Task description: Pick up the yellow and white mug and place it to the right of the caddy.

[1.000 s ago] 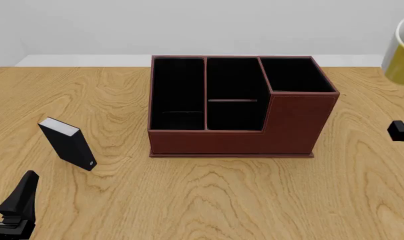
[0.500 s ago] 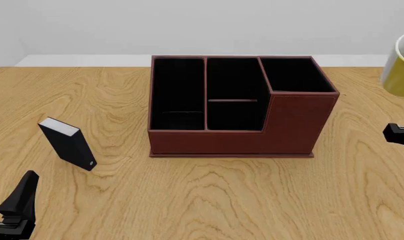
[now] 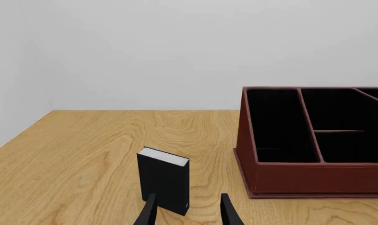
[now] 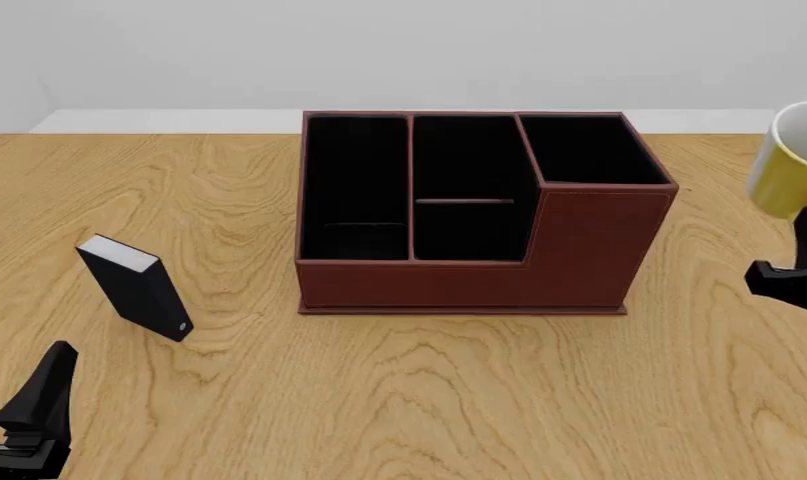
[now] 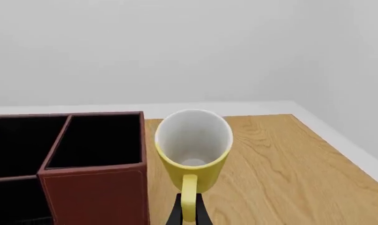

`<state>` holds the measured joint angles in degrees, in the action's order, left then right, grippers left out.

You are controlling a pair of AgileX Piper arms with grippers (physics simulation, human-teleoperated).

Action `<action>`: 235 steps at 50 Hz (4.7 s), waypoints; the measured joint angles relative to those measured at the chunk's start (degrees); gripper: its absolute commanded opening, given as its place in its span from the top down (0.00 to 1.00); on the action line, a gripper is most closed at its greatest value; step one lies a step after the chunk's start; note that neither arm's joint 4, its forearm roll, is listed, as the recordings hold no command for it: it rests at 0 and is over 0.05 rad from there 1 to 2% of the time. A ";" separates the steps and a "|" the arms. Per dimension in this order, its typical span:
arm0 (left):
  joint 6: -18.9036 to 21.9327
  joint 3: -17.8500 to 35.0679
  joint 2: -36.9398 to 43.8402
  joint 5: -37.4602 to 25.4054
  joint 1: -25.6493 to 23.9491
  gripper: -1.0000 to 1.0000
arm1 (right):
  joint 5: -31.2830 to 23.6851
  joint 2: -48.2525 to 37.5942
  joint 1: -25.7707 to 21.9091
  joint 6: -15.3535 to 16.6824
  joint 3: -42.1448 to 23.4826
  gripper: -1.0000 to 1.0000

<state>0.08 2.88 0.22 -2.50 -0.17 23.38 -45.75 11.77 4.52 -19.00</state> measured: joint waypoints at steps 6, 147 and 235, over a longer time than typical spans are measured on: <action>0.00 0.00 0.00 0.00 0.00 0.00 | 2.03 -2.03 0.33 -0.27 0.82 1.00; 0.00 0.00 0.00 0.00 0.00 0.00 | 36.80 -42.94 1.23 -3.23 6.82 1.00; 0.00 0.00 0.00 0.00 0.00 0.00 | 46.28 -58.15 1.67 -3.86 5.78 1.00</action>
<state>0.08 2.88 0.23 -2.50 -0.17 69.66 -103.90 13.44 0.66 -13.22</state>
